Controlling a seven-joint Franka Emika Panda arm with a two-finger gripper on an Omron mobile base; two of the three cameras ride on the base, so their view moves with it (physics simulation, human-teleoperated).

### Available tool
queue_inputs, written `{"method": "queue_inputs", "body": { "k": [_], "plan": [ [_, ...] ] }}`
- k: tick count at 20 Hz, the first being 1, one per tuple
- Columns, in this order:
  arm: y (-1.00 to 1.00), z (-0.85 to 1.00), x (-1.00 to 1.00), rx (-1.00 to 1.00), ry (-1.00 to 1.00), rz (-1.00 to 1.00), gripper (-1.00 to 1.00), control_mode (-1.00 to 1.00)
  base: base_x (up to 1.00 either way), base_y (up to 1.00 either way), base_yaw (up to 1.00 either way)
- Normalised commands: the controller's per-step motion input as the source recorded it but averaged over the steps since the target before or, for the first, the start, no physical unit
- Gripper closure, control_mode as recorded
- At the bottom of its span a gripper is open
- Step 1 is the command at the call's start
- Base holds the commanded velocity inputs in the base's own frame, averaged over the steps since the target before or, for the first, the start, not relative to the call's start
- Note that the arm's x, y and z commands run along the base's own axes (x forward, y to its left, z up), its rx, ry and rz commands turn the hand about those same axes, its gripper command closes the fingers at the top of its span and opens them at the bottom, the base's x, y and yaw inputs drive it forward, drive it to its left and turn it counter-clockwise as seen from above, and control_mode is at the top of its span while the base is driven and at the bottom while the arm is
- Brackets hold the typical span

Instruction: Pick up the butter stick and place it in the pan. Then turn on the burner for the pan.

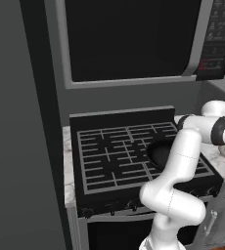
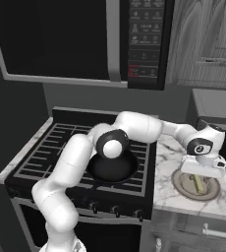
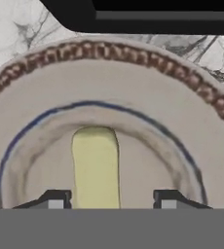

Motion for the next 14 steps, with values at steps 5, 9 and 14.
{"method": "queue_inputs", "body": {
  "k": [5, 9, 14],
  "plan": [
    [0.00, 0.00, 0.00, 0.00, 0.00, 0.00, 1.00, -1.00, 0.00, 0.00, 0.00],
    [0.00, 0.00, 0.00, 0.00, 0.00, 0.00, 1.00, -1.00, 0.00, 0.00, 0.00],
    [0.00, 0.08, -0.19, 0.00, 0.00, 0.00, 1.00, -1.00, 0.00, 0.00, 0.00]
  ]
}}
